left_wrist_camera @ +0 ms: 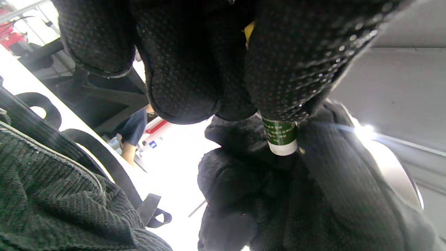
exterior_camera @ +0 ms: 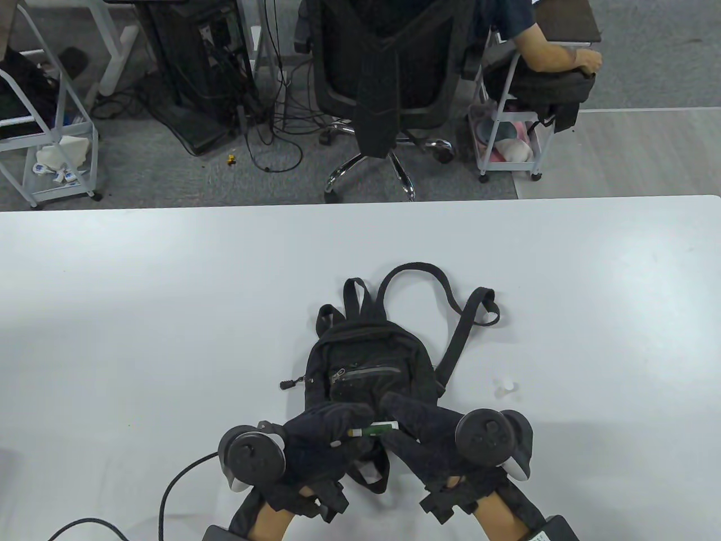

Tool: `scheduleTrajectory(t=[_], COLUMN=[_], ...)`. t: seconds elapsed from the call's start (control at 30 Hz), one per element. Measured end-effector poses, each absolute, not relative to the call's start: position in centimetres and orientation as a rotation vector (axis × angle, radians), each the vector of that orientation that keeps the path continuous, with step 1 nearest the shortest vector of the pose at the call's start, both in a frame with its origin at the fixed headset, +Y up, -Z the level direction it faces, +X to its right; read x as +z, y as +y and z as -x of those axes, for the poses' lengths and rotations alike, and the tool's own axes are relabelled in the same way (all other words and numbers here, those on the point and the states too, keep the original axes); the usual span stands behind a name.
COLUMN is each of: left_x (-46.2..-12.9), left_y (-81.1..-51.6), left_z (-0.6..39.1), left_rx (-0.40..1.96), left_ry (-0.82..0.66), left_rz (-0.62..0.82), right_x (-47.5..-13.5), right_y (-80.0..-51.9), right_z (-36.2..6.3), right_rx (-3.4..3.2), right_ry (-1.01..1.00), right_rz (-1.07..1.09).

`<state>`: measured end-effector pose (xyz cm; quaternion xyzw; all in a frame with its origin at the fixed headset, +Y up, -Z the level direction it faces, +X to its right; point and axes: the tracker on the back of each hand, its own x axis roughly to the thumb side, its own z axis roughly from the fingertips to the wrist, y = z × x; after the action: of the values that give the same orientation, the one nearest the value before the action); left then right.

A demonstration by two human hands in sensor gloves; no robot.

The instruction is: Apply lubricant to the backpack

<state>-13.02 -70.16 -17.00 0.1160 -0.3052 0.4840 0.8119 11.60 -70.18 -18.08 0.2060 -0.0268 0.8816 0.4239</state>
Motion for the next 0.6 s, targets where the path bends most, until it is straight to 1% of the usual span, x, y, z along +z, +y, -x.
scheduleTrajectory(t=[0.17, 0.27, 0.3, 0.37, 0.43, 0.5, 0.57, 0.6], left_x=[-16.8, -17.2, -17.4, -17.7, -18.1, -18.6, -19.3, -19.5], left_y=[-70.3, -70.4, -70.6, -70.8, -71.2, -72.0, -73.1, -73.5], left_z=[12.9, 13.1, 13.4, 13.9, 14.3, 14.3, 14.0, 13.9], left_rx=[1.031, 1.027, 1.04, 1.028, 0.918, 0.738, 0.515, 0.461], left_ry=[-0.633, -0.628, -0.609, -0.557, -0.501, -0.444, -0.373, -0.359], left_rz=[-0.281, -0.236, -0.209, -0.21, -0.158, -0.086, 0.035, 0.066], right_x=[-17.7, -17.6, -17.7, -18.2, -18.8, -19.6, -20.6, -21.0], right_y=[-68.9, -68.0, -67.7, -67.1, -66.8, -66.8, -66.9, -66.9], right_z=[-11.5, -11.6, -11.8, -11.8, -11.6, -11.0, -9.9, -9.5], right_rx=[2.161, 2.196, 2.226, 2.346, 2.506, 2.65, 2.783, 2.819], right_ry=[-0.174, -0.234, -0.263, -0.316, -0.373, -0.418, -0.39, -0.375], right_rz=[-0.488, -0.483, -0.476, -0.464, -0.45, -0.429, -0.398, -0.391])
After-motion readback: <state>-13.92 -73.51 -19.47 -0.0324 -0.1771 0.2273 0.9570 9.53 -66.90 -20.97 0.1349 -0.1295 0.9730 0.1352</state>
